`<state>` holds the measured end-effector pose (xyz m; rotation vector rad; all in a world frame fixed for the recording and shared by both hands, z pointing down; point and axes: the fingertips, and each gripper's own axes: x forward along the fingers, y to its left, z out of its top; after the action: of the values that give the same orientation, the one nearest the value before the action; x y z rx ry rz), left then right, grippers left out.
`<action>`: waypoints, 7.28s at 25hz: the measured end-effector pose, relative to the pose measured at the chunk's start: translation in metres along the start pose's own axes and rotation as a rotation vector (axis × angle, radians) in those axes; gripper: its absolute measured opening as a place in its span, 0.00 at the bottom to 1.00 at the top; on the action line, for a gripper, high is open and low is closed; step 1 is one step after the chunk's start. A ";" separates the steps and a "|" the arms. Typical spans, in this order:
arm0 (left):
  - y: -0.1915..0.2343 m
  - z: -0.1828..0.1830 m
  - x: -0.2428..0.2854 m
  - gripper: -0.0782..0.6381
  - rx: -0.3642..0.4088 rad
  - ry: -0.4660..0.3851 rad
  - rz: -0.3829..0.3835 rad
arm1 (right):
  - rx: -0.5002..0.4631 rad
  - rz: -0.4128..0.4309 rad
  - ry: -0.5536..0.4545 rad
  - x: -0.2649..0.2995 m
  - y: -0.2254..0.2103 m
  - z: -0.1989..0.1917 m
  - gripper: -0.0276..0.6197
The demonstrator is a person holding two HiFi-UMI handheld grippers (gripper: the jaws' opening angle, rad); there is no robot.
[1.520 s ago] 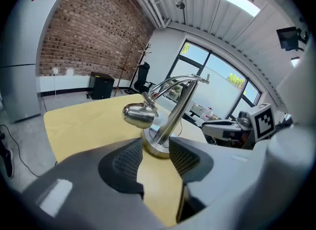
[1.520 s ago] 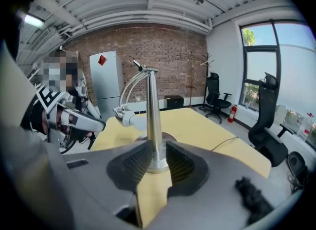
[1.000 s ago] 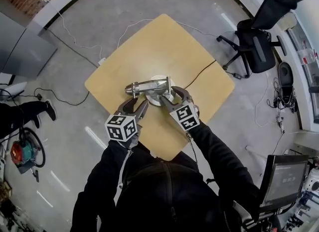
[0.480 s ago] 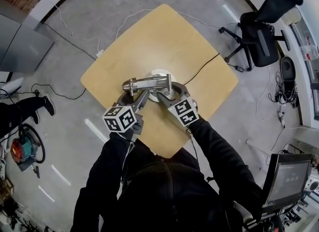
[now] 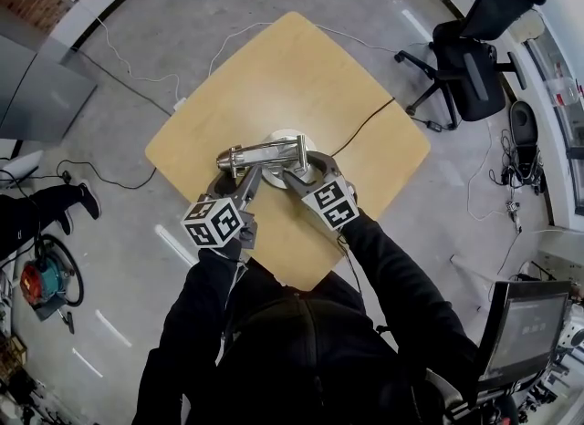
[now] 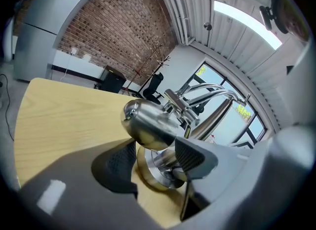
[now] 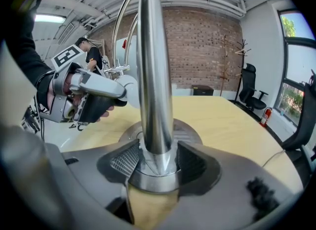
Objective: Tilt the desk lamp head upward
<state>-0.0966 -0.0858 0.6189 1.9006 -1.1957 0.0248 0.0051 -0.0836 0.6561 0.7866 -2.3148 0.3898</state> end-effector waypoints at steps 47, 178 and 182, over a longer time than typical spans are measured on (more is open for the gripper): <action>-0.073 0.150 -0.115 0.45 0.744 -0.298 0.318 | 0.003 0.001 0.038 0.011 -0.013 -0.007 0.43; -0.319 0.172 -0.078 0.41 1.390 -0.209 -0.424 | -0.018 -0.006 0.034 0.017 -0.004 -0.002 0.43; -0.319 0.174 -0.075 0.41 1.393 -0.202 -0.423 | -0.015 -0.007 0.036 0.018 -0.004 0.000 0.43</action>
<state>0.0298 -0.0960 0.2704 3.3969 -0.8803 0.5754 -0.0035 -0.0951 0.6683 0.7738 -2.2786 0.3802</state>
